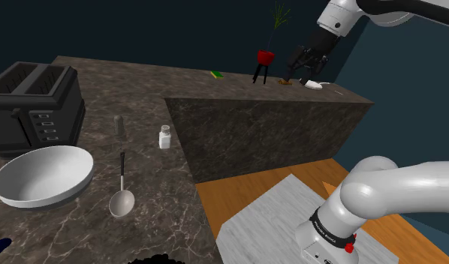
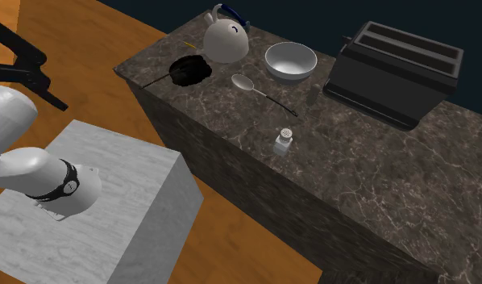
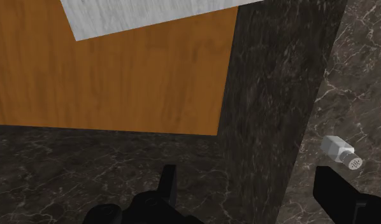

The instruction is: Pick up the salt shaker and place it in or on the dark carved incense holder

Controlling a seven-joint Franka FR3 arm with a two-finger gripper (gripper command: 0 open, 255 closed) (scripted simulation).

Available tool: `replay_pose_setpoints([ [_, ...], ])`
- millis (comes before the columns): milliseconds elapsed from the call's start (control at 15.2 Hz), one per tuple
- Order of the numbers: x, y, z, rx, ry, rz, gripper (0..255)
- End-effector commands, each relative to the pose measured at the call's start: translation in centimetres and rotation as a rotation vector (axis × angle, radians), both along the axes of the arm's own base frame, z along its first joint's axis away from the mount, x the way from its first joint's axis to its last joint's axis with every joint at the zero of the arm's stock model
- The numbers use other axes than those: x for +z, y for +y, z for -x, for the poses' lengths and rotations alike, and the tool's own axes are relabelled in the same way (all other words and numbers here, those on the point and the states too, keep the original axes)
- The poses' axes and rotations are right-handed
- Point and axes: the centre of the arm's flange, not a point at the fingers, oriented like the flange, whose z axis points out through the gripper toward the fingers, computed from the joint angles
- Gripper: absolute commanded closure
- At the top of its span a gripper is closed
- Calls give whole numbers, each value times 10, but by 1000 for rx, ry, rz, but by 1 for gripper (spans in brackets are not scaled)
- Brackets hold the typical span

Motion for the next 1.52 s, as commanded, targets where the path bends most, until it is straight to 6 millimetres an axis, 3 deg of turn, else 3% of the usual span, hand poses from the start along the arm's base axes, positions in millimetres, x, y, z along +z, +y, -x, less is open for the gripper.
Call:
replay_pose_setpoints([
  [0, 0, 0, 0, 0, 0, 0, 0],
  [1452, -175, 212, -116, -147, -86, 86, 0],
])
